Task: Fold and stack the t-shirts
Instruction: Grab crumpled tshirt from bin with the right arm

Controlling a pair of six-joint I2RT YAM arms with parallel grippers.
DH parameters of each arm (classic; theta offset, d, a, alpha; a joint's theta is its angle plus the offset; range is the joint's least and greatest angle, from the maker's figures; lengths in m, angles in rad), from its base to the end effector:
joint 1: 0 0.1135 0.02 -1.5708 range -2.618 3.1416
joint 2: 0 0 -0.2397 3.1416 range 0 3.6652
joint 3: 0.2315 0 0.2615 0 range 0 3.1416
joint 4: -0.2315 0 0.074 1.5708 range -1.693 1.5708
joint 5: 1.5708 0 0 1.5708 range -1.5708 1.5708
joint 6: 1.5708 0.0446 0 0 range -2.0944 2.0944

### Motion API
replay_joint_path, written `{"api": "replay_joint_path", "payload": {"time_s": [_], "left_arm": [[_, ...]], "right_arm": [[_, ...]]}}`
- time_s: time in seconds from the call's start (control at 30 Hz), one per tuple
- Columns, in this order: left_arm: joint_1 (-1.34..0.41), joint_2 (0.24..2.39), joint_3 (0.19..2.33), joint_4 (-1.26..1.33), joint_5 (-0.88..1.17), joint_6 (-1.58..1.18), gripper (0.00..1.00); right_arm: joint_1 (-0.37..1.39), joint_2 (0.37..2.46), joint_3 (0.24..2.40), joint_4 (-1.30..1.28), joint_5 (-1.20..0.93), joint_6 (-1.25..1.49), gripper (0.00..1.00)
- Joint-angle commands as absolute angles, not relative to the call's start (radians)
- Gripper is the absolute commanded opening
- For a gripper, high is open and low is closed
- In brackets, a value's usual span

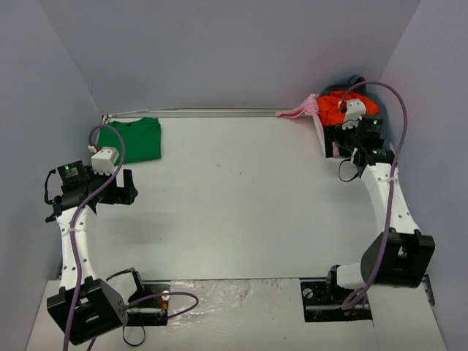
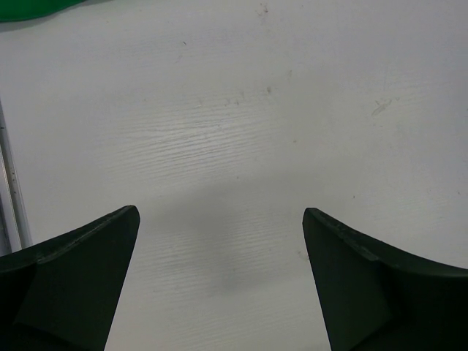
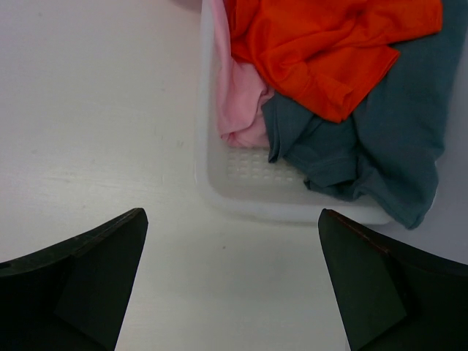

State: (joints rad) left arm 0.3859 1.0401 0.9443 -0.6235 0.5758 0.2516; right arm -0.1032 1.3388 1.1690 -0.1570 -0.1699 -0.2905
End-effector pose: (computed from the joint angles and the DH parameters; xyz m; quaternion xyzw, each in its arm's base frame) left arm 0.2330 0.0684 0.2822 0.0584 0.8791 -0.1215 0.4571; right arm 0.3366 -0.0273 0.3250 -0.1249 0.8016 -0.0459 0.5828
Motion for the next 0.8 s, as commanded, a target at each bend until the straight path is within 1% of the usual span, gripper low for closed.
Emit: {"api": "replay_joint_path", "payload": {"time_s": [0.0, 0.17, 0.37, 0.5, 0.77], "left_arm": [[0.394, 1.037, 1.002, -0.653, 0.601, 0.281, 0.94], [0.399, 1.039, 0.996, -0.652, 0.617, 0.304, 0.94], [0.402, 1.052, 0.989, -0.656, 0.632, 0.304, 0.94], [0.402, 1.052, 0.989, -0.660, 0.632, 0.314, 0.94], [0.405, 1.049, 0.983, -0.657, 0.623, 0.316, 0.94]], "right_arm": [[-0.103, 1.464, 1.311, -0.133, -0.121, -0.311, 1.00], [-0.110, 1.659, 1.480, -0.132, -0.083, -0.296, 1.00], [-0.117, 1.843, 1.603, -0.132, -0.054, -0.299, 1.00], [-0.127, 1.925, 1.666, -0.124, -0.014, -0.319, 1.00], [-0.158, 2.048, 1.747, -0.110, -0.017, -0.313, 1.00]]}}
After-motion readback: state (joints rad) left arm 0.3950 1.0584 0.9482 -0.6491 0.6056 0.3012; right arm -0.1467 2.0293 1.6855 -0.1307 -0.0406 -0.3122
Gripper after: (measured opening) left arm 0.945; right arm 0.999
